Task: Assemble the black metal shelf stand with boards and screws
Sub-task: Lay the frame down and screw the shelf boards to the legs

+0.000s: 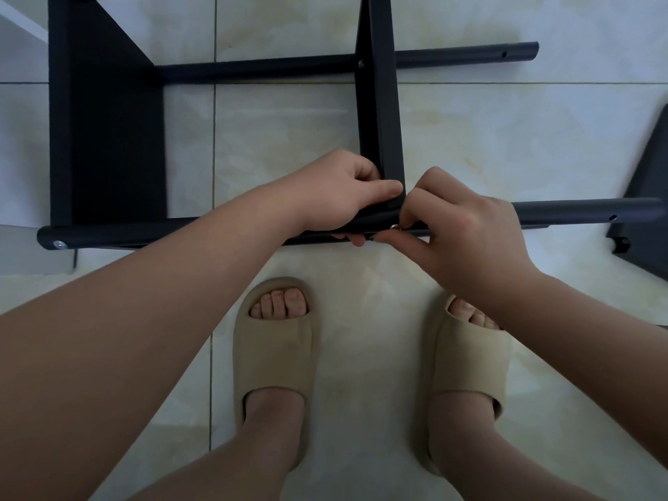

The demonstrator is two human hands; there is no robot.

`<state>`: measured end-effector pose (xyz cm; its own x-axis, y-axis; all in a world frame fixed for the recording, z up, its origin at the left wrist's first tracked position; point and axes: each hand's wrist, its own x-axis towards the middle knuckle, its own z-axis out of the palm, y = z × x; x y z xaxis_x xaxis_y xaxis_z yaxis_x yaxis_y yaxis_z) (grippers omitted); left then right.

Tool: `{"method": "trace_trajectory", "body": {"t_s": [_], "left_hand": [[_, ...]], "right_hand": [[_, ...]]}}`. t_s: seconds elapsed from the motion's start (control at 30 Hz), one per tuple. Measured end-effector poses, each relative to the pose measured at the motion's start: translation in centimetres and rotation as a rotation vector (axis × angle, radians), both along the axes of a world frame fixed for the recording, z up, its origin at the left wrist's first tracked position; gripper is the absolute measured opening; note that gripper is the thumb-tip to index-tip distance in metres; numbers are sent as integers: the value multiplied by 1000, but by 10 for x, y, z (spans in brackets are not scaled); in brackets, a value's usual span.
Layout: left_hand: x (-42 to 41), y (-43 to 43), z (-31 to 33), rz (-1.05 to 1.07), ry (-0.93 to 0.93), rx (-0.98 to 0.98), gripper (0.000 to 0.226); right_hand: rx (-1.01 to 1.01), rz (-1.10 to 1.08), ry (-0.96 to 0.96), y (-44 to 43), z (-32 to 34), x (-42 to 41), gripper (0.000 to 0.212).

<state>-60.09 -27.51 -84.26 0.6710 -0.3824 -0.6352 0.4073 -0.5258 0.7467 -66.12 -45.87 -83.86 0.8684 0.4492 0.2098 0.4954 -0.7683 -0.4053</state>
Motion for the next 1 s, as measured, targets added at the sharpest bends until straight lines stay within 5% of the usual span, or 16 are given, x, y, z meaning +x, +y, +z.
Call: {"method": "trace_trajectory", "body": {"t_s": [0.3, 0.53, 0.77, 1.0], "left_hand": [[1, 1, -4, -9, -7, 10, 38], [1, 1, -3, -6, 1, -1, 39], [1, 1, -3, 7, 4, 7, 37], [1, 1, -1, -1, 14, -7, 36]], "right_hand": [[19, 58, -14, -10, -3, -5, 6], [-11, 2, -17, -3, -2, -2, 25], [14, 64, -19, -11, -5, -4, 7], [-29, 2, -33, 0, -4, -1, 31]]}}
